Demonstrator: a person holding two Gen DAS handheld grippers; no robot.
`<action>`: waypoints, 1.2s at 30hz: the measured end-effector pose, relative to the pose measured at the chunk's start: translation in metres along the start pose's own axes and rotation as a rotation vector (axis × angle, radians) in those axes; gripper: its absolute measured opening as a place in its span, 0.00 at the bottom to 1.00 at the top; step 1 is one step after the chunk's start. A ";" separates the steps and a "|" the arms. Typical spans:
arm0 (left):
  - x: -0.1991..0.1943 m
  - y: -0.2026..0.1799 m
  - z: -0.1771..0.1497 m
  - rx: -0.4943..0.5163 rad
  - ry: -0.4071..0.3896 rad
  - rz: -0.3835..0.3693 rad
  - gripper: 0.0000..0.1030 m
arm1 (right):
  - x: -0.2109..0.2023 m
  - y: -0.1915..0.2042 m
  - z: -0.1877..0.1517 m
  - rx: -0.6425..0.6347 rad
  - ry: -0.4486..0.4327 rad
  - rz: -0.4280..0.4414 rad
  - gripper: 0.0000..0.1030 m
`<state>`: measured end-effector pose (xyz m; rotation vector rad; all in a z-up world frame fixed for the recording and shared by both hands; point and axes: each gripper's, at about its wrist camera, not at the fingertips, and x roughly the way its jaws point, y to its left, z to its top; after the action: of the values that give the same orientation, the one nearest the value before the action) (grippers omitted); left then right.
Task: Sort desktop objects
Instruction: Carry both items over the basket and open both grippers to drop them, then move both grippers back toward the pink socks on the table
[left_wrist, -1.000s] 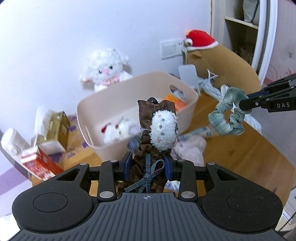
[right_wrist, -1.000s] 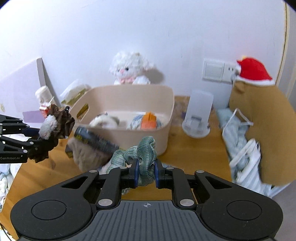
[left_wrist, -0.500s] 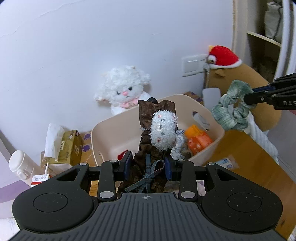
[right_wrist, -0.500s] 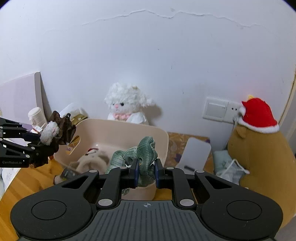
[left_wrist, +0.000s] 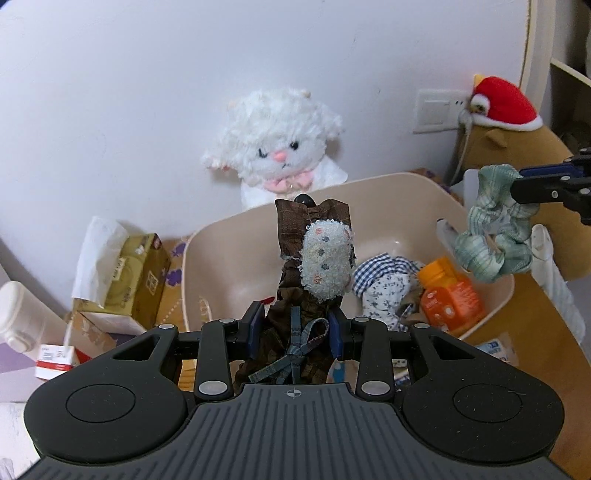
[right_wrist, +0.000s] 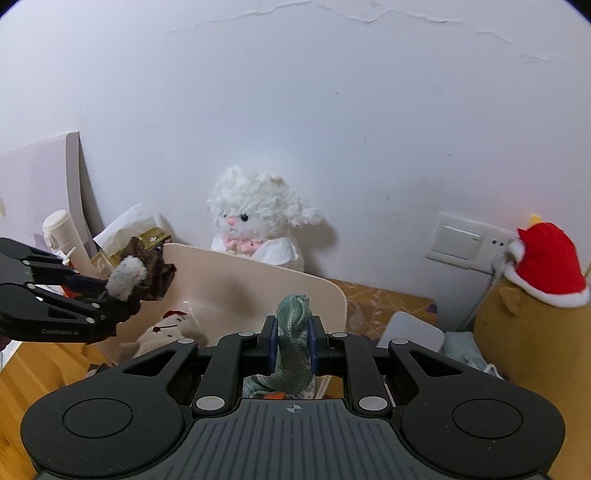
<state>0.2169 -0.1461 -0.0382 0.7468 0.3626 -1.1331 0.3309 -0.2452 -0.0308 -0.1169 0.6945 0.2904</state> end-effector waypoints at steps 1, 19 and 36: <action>0.006 0.000 0.001 -0.002 0.013 0.004 0.35 | 0.006 0.001 0.001 -0.005 0.007 0.006 0.14; 0.055 -0.008 -0.009 -0.056 0.208 0.025 0.54 | 0.062 0.003 -0.007 -0.023 0.100 0.068 0.39; 0.010 -0.004 -0.015 -0.130 0.169 0.101 0.78 | 0.021 -0.011 -0.027 0.080 0.067 0.049 0.95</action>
<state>0.2187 -0.1435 -0.0562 0.7402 0.5304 -0.9451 0.3335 -0.2562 -0.0649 -0.0335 0.7755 0.3065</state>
